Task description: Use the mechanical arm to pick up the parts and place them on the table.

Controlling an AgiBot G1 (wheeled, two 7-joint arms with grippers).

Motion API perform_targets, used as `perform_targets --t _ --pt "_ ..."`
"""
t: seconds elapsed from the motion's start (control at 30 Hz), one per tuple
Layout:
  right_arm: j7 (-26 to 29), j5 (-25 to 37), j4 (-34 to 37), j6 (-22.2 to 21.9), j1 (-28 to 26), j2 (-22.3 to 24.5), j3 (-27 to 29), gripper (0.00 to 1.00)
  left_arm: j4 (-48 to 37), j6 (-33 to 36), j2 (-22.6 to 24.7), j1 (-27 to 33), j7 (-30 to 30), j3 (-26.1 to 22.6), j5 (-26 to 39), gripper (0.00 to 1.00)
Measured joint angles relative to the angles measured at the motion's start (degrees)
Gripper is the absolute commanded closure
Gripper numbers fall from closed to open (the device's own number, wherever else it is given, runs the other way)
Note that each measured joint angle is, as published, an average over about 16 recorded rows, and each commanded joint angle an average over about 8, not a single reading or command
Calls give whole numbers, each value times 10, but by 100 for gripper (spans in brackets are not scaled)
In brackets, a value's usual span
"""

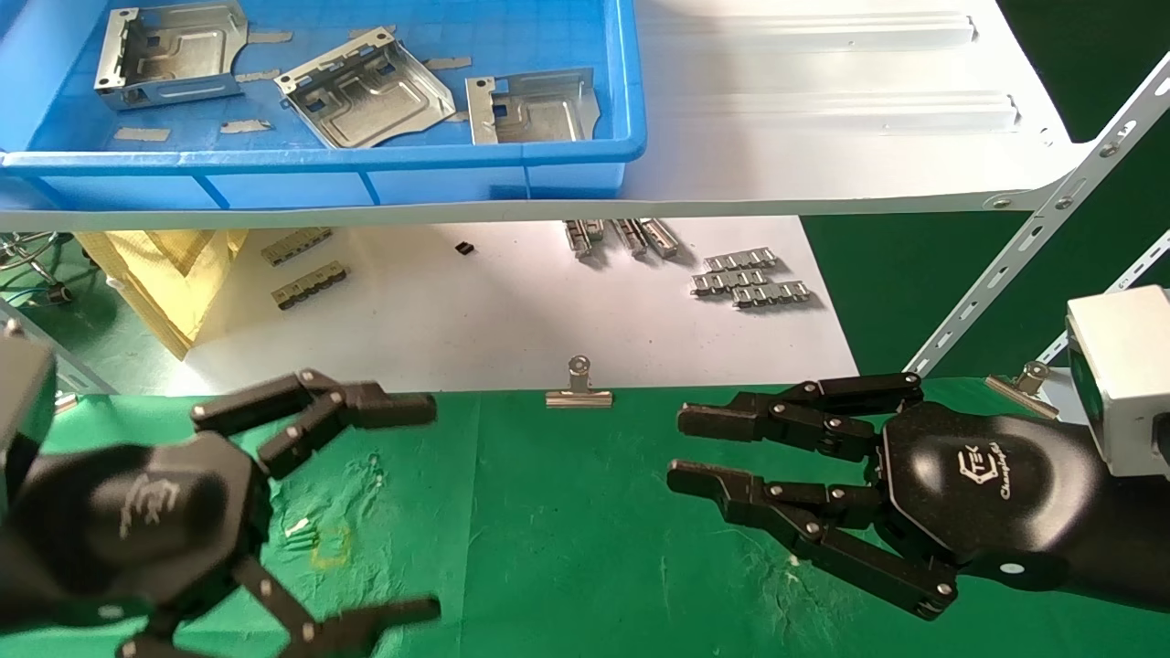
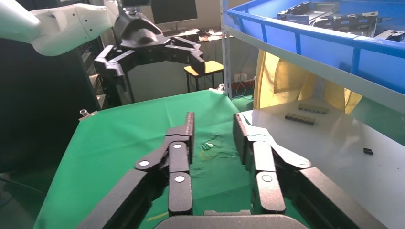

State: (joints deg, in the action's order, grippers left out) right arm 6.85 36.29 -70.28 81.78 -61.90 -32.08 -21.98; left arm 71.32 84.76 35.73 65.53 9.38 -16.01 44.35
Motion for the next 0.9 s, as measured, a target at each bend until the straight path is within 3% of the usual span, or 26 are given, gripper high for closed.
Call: perform_targets --t 0.23,0.5,0.7,0.73,0.9 --pt "0 0 0 0 0 0 0 100 -108 -26 46 127 -23 -19 74 0" --pt "0 0 0 0 0 0 0 100 -330 -115 146 326 -57 -65 202 0" --pt "0 0 0 0 0 0 0 100 -480 -190 212 433 -78 -105 290 2" --pt "0 0 0 0 0 0 0 100 -500 -200 220 445 -80 -111 302 10" --pt "0 0 0 0 0 0 0 100 -576 -224 248 494 -90 -138 350 73"
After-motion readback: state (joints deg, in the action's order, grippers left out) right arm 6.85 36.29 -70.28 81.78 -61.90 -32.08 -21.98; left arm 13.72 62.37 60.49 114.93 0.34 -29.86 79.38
